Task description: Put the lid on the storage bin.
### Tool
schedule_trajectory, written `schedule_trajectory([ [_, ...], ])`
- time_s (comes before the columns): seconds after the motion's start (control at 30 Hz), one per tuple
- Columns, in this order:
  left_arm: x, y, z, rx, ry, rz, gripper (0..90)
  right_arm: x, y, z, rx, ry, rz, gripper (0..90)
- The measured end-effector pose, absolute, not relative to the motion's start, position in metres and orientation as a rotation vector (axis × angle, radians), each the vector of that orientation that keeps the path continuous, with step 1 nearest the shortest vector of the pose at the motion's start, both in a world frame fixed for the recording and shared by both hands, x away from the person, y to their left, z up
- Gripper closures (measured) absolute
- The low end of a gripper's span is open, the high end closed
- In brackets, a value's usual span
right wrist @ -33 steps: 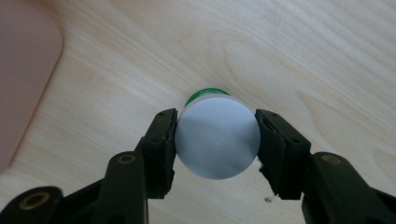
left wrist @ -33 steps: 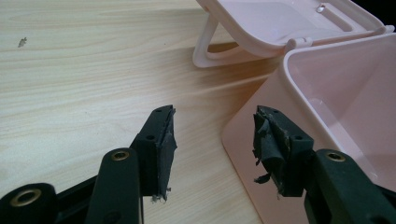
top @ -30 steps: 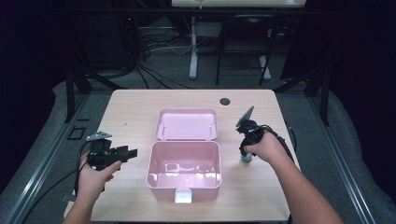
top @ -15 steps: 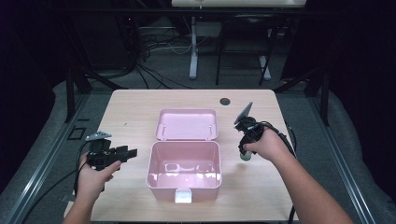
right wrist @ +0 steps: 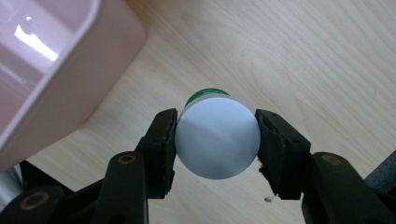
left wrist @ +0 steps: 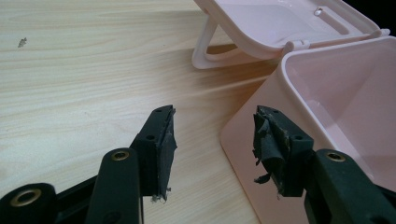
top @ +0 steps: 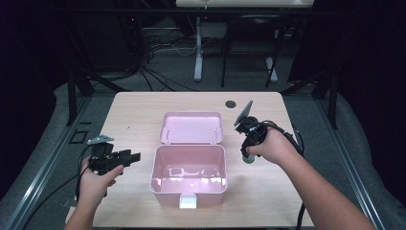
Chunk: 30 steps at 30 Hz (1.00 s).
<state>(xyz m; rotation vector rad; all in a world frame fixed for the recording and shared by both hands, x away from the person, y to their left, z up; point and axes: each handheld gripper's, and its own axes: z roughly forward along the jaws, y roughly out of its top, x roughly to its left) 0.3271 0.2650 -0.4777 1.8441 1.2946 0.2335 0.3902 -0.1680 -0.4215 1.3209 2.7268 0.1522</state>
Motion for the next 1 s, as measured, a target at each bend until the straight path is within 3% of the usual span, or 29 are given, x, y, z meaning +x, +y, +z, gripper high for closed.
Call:
schedule_trajectory([
  [1.0,0.327,0.265,-0.479,1.845,1.299,0.230,48.6,0.358,-0.126,-0.379,1.119,2.854,0.161,50.5],
])
